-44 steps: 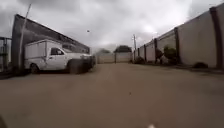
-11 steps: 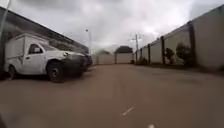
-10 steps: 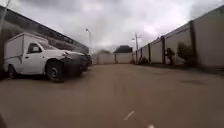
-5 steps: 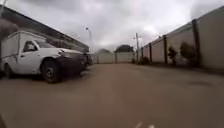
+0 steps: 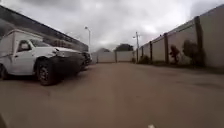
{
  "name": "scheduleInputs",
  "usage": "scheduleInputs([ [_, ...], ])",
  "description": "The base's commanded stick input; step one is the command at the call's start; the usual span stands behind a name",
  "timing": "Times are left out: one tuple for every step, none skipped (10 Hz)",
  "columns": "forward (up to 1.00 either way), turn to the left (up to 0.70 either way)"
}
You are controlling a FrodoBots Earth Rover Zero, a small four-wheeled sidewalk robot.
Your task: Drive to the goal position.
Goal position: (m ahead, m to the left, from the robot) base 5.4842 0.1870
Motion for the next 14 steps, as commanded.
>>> scheduleInputs([
  [0.50,0.00],
  [0.50,0.00],
  [0.50,0.00],
  [0.50,0.00],
  [0.50,0.00],
  [0.50,0.00],
  [0.50,0.00],
  [0.50,0.00],
  [0.50,0.00],
  [0.50,0.00],
  [0.50,0.00],
  [0.50,0.00],
  [0.50,0.00],
  [0.50,0.00],
])
